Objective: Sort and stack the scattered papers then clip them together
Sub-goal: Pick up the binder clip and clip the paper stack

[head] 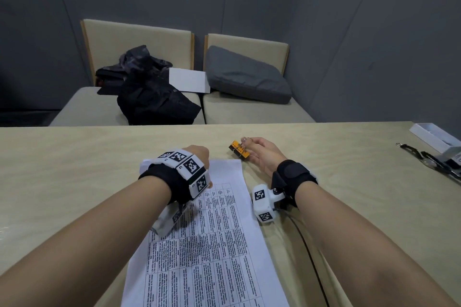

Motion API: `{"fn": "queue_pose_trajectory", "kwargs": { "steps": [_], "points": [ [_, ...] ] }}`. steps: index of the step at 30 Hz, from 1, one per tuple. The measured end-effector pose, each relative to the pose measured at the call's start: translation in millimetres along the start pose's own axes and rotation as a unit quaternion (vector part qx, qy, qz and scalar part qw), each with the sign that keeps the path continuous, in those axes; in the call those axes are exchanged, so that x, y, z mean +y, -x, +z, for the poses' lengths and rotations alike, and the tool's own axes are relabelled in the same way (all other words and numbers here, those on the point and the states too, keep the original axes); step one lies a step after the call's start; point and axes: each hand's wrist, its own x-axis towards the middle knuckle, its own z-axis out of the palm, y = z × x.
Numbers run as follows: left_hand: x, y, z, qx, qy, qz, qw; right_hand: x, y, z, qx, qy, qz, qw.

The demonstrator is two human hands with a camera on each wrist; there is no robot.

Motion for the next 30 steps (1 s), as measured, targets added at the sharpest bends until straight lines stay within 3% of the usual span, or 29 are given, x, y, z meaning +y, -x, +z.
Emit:
{"fn": "queue_pose_trajectory", "kwargs": {
  "steps": [4,9,13,20,30],
  "points": [
    [-1.4,4.2,7.1,0.034,-0.004,0.015,0.999,-3.5,3.0,1.2,-0.003,0.026,0.005,1.000],
    [8.2,15.9,13.8,0.093,-0.066,0.035,0.993,-38.5,12.2,-0.9,-0.036,0.253,-0.031,0.966],
    [10.0,22.0,21.4,0.148,-0.068,0.039,0.986,-68.2,29.5,7.0,-0.090,0.251,-0.068,0.961],
    [7.7,33.4,30.7,0.192,-0.060,0.043,0.979,-79.6,50.7,26.4,-0.152,0.438,-0.163,0.871],
    [7.8,30.9,32.0,0.194,-0.057,0.038,0.979,-75.2,53.5,25.9,-0.141,0.398,-0.187,0.887]
  ]
}}
